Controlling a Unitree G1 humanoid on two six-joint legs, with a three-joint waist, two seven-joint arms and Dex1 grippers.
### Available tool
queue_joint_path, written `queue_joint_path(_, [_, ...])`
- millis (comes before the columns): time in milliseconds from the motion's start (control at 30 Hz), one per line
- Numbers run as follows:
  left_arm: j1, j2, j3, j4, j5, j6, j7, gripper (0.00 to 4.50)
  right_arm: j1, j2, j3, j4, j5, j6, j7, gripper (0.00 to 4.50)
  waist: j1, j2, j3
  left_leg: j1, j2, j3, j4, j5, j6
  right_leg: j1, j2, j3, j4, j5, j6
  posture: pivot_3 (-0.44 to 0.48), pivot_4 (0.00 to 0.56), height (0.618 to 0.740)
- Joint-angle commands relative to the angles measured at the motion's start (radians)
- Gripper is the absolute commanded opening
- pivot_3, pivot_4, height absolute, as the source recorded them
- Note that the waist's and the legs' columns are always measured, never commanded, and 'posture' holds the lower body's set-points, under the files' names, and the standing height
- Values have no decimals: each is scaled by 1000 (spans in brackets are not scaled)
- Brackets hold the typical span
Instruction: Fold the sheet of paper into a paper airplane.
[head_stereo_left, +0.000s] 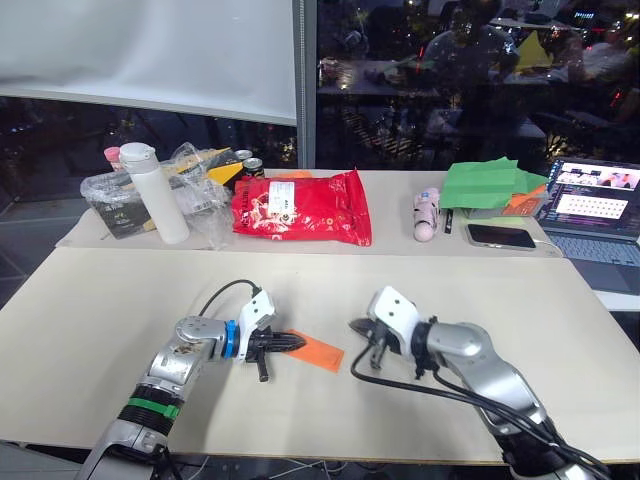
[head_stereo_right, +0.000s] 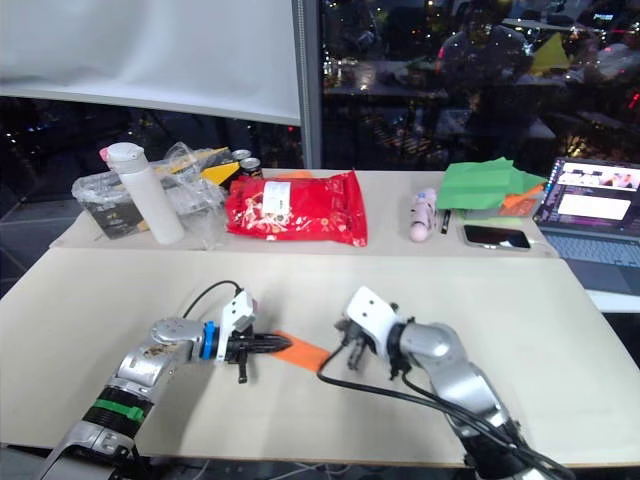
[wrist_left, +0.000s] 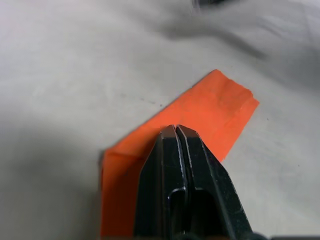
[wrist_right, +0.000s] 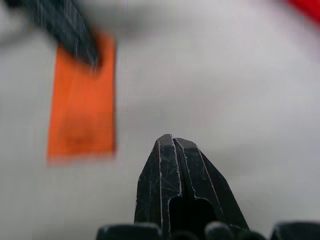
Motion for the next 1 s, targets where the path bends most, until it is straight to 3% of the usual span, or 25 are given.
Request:
queue_joint_path(33, [2, -9, 29, -14, 1, -1, 49, 0, -23, 51, 70, 83, -21, -35, -27, 32, 0, 0, 0, 0, 0, 0, 0, 0, 0, 0, 0, 0, 0, 0, 0, 0, 150, 715])
queue_joint_path(167, [34, 1, 32, -57, -3, 18, 61, 0, -42, 133, 90, 243, -26, -109, -73, 32, 0, -1, 0, -2, 0, 0, 1, 0, 0, -1, -1, 0, 0, 0, 0, 0, 150, 715])
queue_joint_path(300, [44, 16, 13, -75, 22, -1, 60, 0, 10, 132, 101, 313, -28, -179, -72, 32, 0, -1, 0, 0, 0, 0, 0, 0, 0, 1, -1, 0, 0, 0, -1, 0, 150, 715])
queue_joint_path(800, [29, 2, 5, -38, 27, -19, 58, 0, 254, -60, 4, 91, 42, -134, -22, 32, 13, 0, 0, 1, -1, 0, 0, 0, 0, 4, -1, 0, -2, 0, 0, 0, 150, 715])
queue_joint_path(1000, [15, -8, 23, -44, 7, -10, 56, 0, 275, -104, -51, 14, 90, -114, -8, 32, 15, -1, 0, 1, -1, 0, 0, 0, 0, 4, -1, 0, -2, 0, 0, 0, 150, 715])
